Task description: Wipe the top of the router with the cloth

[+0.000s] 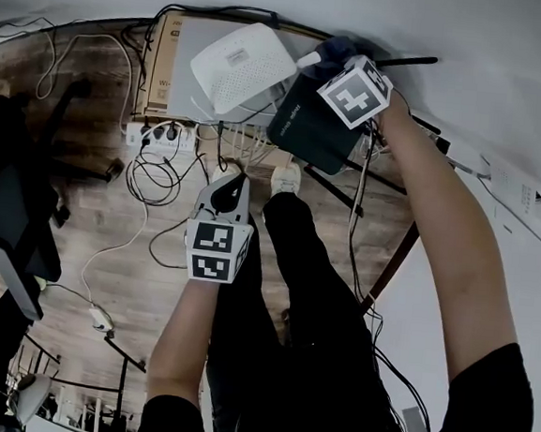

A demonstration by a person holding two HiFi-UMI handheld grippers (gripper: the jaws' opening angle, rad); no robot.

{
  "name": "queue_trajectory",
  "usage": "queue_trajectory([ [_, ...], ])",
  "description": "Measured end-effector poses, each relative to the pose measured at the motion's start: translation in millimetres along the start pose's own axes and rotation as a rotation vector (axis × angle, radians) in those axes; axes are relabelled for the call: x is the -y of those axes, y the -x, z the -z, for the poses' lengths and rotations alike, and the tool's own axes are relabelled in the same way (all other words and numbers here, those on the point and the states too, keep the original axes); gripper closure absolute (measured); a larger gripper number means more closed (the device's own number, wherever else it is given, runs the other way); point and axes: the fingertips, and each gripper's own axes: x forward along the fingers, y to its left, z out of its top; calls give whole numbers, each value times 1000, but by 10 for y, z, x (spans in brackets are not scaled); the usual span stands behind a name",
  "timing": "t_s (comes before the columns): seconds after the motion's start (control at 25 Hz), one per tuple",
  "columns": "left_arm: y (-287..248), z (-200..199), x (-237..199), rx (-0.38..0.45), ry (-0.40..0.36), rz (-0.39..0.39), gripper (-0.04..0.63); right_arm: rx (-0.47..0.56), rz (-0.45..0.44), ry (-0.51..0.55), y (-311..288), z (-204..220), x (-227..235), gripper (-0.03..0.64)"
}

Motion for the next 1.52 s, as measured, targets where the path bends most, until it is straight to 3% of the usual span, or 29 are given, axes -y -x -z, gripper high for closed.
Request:
queue_trajectory([
  [0.2,-26,-34,41,5,3,10,598,-69,-71,1,27,55,-160,601],
  [0.52,-28,-58,168,5,-20,39,598,-74,-163,-85,94,78,-354,601],
  [0.8,-22,25,68,2,-3,25,598,-27,-196,-293,134,136,-456,601],
  [1.2,-13,115,6,-9,6,27,598,-18,-339,-274,202,189,-812,601],
  [1.52,-43,127,34,-12,11,38,598,20,-356,-275,235,200,-991,601],
])
